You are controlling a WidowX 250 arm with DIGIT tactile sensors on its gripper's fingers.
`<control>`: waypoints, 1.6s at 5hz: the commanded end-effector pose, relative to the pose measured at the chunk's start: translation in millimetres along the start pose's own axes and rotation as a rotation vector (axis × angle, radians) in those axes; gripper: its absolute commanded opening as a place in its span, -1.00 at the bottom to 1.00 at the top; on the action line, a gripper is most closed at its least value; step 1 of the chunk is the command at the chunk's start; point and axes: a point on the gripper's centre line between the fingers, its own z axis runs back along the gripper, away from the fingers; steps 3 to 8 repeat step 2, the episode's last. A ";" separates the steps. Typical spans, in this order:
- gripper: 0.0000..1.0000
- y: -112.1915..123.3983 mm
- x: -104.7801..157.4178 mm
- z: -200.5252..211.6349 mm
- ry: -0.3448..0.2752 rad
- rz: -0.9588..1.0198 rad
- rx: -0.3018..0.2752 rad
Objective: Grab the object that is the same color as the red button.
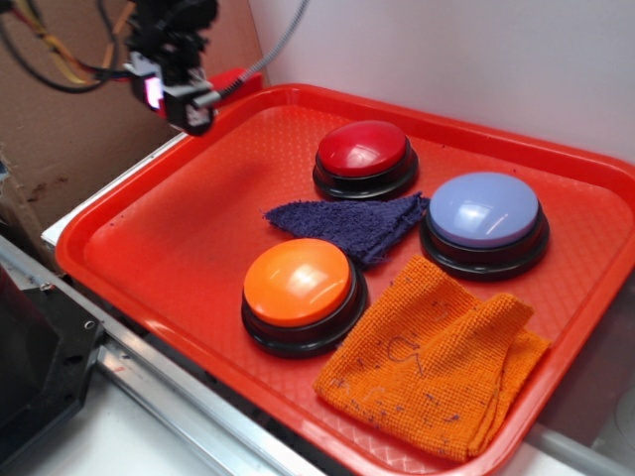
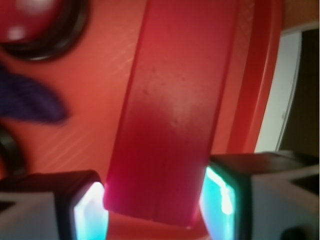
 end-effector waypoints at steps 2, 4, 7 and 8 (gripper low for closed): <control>-1.00 -38.1 -69.9 145.1 -0.100 0.166 0.025; -1.00 -38.1 -69.9 145.1 -0.100 0.166 0.025; -1.00 -38.1 -69.9 145.1 -0.100 0.166 0.025; -1.00 -38.1 -69.9 145.1 -0.100 0.166 0.025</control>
